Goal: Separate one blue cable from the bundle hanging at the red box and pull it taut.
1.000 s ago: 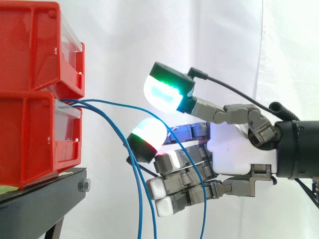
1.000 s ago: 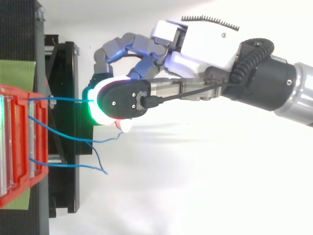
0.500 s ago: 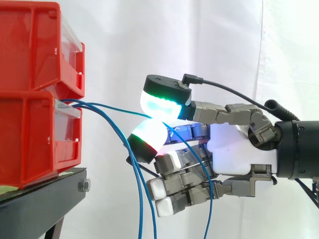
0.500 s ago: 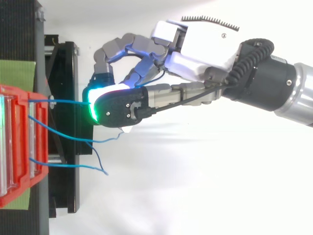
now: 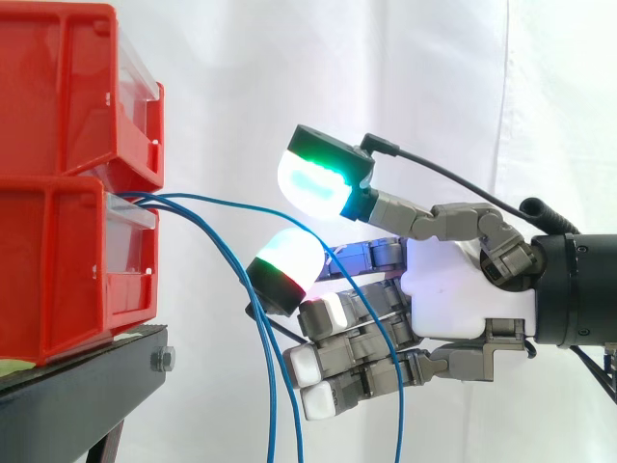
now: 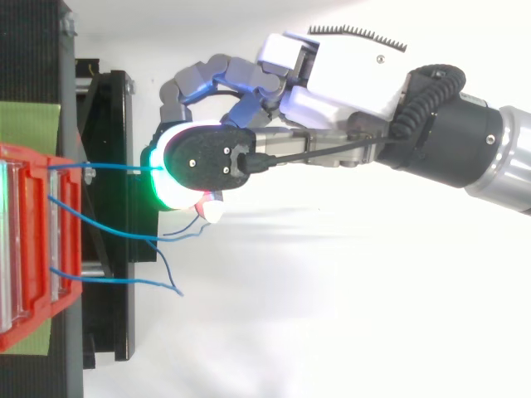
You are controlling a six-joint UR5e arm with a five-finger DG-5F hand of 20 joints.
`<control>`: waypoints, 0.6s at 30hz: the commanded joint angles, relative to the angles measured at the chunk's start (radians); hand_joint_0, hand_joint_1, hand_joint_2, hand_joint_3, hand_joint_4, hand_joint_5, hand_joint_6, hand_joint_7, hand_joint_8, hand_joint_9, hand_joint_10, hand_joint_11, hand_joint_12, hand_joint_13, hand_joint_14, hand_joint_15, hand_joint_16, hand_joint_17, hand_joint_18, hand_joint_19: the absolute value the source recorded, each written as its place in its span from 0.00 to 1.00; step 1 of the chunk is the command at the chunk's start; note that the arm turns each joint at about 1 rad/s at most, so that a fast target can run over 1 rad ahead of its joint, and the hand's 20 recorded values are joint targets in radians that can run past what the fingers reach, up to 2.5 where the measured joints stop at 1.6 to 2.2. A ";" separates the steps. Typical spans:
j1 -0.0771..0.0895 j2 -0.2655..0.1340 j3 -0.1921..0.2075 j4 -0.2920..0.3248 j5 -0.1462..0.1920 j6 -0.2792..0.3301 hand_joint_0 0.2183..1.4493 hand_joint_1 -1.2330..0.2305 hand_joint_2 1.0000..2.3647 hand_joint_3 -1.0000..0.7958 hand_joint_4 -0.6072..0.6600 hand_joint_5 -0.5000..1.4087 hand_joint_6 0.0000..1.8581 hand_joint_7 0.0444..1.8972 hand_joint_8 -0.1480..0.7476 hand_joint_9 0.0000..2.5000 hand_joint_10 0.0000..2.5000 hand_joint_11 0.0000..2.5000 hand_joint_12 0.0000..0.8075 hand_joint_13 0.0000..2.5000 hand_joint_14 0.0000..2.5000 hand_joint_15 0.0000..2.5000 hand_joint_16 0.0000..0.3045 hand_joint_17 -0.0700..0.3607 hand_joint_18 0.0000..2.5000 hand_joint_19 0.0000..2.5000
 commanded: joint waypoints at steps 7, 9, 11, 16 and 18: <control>0.000 0.000 0.000 0.000 0.000 0.000 0.31 0.34 0.01 0.49 0.60 0.17 0.49 0.67 0.57 0.43 0.01 0.40 0.46 0.35 0.01 0.30 0.17 0.43 0.27 0.27; 0.000 0.000 0.000 0.000 0.000 0.000 0.32 0.34 0.01 0.49 0.59 0.17 0.49 0.66 0.56 0.43 0.01 0.40 0.46 0.34 0.01 0.30 0.16 0.42 0.27 0.27; 0.000 0.000 0.000 0.000 0.000 0.000 0.33 0.33 0.01 0.47 0.57 0.17 0.49 0.66 0.55 0.42 0.01 0.41 0.44 0.34 0.01 0.30 0.16 0.41 0.26 0.27; 0.000 0.000 0.000 0.000 0.002 0.000 0.38 0.30 0.01 0.44 0.51 0.16 0.50 0.68 0.53 0.41 0.01 0.41 0.43 0.33 0.01 0.30 0.15 0.41 0.26 0.27; 0.000 0.000 0.000 0.000 0.002 0.000 0.41 0.30 0.01 0.39 0.49 0.16 0.50 0.67 0.53 0.41 0.01 0.41 0.43 0.33 0.01 0.30 0.15 0.41 0.26 0.27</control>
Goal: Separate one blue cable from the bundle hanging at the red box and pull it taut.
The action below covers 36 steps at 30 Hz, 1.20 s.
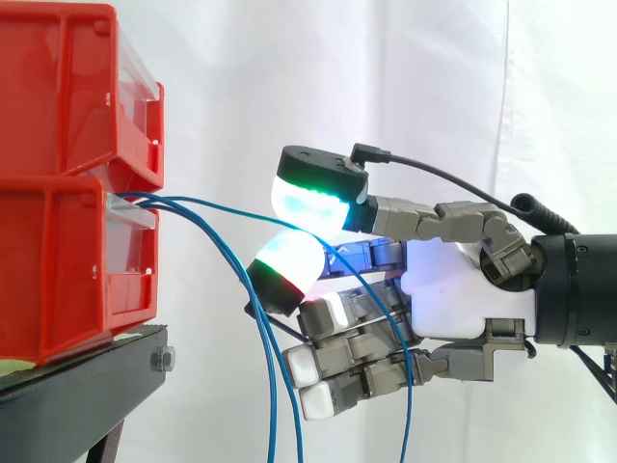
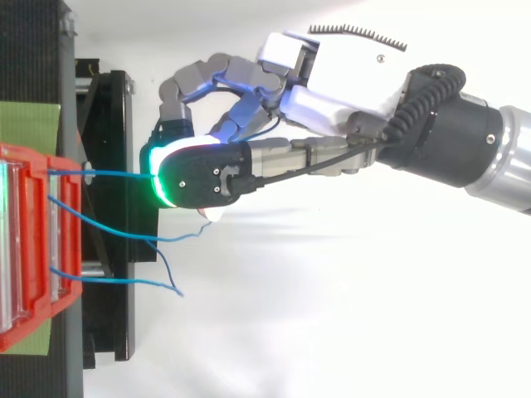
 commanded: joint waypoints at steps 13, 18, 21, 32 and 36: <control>0.001 0.000 0.000 -0.002 0.000 0.006 0.45 0.31 0.00 0.28 0.45 0.16 0.50 0.74 0.51 0.41 0.01 0.40 0.42 0.33 0.01 0.30 0.15 0.40 0.26 0.27; 0.000 0.000 0.000 -0.005 0.000 0.008 0.43 0.34 0.00 0.30 0.49 0.16 0.51 0.75 0.53 0.42 0.01 0.41 0.43 0.33 0.01 0.29 0.15 0.40 0.26 0.28; 0.001 0.000 0.000 -0.008 0.000 0.012 0.41 0.34 0.01 0.36 0.50 0.16 0.51 0.75 0.54 0.43 0.01 0.41 0.43 0.34 0.01 0.30 0.15 0.40 0.27 0.28; 0.004 0.000 0.000 -0.014 0.016 0.052 0.42 0.36 0.01 0.44 0.48 0.15 0.52 0.78 0.52 0.45 0.01 0.50 0.41 0.40 0.01 0.37 0.15 0.41 0.29 0.30; 0.006 0.000 -0.002 -0.014 0.016 0.064 0.43 0.37 0.02 0.47 0.51 0.14 0.52 0.80 0.51 0.45 0.01 0.51 0.40 0.42 0.01 0.39 0.15 0.41 0.29 0.30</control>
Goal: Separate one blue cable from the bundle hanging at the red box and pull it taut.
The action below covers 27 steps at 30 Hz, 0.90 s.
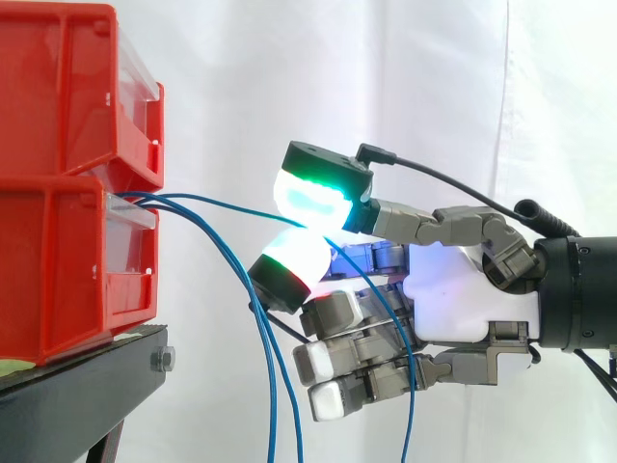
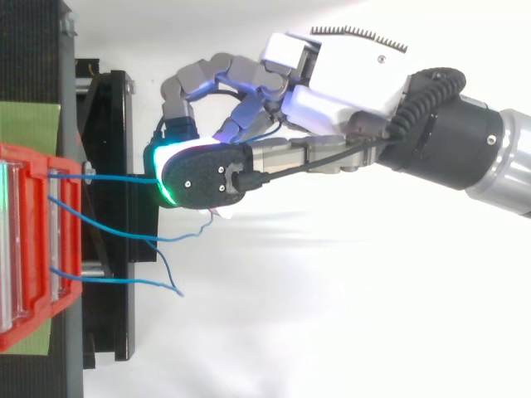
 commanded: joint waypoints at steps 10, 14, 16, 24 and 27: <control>0.002 0.000 0.000 0.000 0.002 0.010 0.35 0.41 0.01 0.37 0.56 0.14 0.52 0.70 0.52 0.46 0.01 0.52 0.40 0.43 0.01 0.40 0.16 0.42 0.32 0.30; 0.002 0.000 0.000 0.000 0.002 0.010 0.34 0.45 0.01 0.33 0.57 0.15 0.51 0.65 0.51 0.46 0.01 0.52 0.40 0.44 0.01 0.40 0.16 0.42 0.32 0.30; 0.002 0.000 0.000 0.000 0.002 0.010 0.33 0.47 0.01 0.33 0.56 0.15 0.51 0.65 0.53 0.45 0.01 0.49 0.40 0.43 0.01 0.38 0.16 0.42 0.32 0.30; 0.002 0.000 0.000 0.003 0.002 0.010 0.33 0.45 0.01 0.38 0.56 0.15 0.50 0.68 0.56 0.37 0.01 0.26 0.42 0.38 0.01 0.24 0.16 0.42 0.32 0.28; 0.002 0.000 0.000 0.004 0.002 0.012 0.34 0.45 0.01 0.37 0.56 0.15 0.50 0.68 0.55 0.35 0.01 0.23 0.41 0.38 0.01 0.23 0.16 0.42 0.32 0.28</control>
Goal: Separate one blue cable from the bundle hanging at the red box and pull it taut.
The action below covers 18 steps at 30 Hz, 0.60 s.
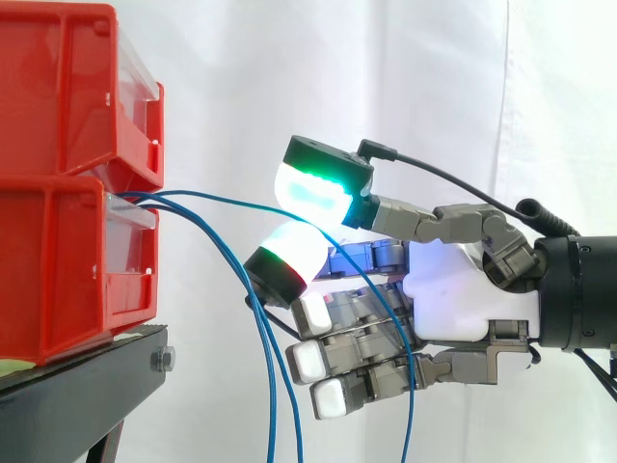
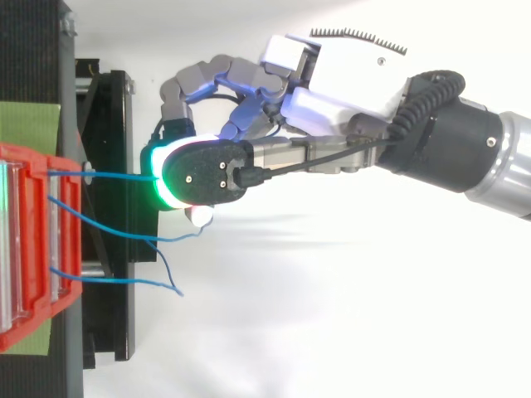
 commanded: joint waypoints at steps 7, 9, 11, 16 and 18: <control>0.000 0.000 0.000 0.001 0.000 0.000 0.35 0.45 0.01 0.36 0.57 0.15 0.51 0.66 0.51 0.42 0.00 0.52 0.38 0.43 0.01 0.43 0.15 0.40 0.33 0.32; 0.000 0.000 0.000 0.001 0.000 0.000 0.35 0.45 0.01 0.36 0.56 0.15 0.51 0.64 0.48 0.41 0.00 0.62 0.35 0.46 0.01 0.55 0.14 0.39 0.34 0.36; 0.000 0.000 0.000 -0.001 0.000 0.000 0.36 0.44 0.01 0.36 0.57 0.15 0.51 0.63 0.48 0.40 0.04 0.64 0.33 0.47 0.00 0.63 0.14 0.38 0.34 0.39; 0.000 0.000 0.000 -0.002 -0.001 0.002 0.36 0.44 0.01 0.36 0.57 0.15 0.51 0.63 0.47 0.34 0.30 0.56 0.35 0.40 0.40 0.54 0.13 0.37 0.38 0.50; 0.000 0.000 0.000 -0.001 0.000 0.000 0.36 0.44 0.01 0.36 0.57 0.15 0.51 0.62 0.46 0.33 0.37 0.55 0.34 0.37 0.55 0.47 0.12 0.36 0.40 0.52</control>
